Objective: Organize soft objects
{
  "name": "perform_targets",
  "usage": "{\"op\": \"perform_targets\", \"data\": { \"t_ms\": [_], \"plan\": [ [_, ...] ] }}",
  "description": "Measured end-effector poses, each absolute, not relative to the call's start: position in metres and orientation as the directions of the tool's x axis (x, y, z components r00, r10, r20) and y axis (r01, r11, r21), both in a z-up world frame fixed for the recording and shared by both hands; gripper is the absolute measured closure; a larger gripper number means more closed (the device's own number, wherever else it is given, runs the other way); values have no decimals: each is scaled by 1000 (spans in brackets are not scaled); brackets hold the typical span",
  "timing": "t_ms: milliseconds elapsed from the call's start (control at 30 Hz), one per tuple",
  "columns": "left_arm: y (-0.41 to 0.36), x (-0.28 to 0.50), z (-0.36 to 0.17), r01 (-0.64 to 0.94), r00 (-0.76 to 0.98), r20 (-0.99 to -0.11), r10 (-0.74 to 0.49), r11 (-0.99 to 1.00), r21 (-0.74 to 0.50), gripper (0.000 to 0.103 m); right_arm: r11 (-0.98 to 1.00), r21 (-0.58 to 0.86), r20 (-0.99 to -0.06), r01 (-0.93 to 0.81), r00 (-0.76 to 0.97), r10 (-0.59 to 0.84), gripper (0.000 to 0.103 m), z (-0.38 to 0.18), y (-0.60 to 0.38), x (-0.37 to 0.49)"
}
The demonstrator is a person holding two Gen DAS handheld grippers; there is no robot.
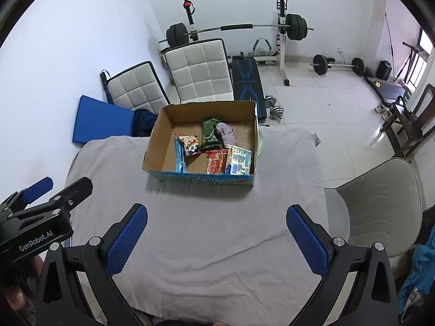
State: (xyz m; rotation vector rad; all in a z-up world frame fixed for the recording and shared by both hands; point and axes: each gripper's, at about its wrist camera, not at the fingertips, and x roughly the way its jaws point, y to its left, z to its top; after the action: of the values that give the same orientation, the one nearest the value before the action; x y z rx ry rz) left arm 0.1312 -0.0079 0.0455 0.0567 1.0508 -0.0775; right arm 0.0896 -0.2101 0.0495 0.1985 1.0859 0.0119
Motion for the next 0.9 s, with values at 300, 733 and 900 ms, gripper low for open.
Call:
{"op": "perform_targets", "data": {
  "t_ms": [300,733,900],
  "plan": [
    [-10,116,61,79,532,-846,-32,997,12,1,987,129,-870,99,489,64,0,69,-216,69],
    [-3,133,65,40,604,-797,-23,999,2,0,985,99,-840,142,542,7,0,80,-225,89],
    [-4,135,66,44,609,-793,-21,999,7,0,984,91,-833,153,553,-9,0,82,-227,100]
  ]
}}
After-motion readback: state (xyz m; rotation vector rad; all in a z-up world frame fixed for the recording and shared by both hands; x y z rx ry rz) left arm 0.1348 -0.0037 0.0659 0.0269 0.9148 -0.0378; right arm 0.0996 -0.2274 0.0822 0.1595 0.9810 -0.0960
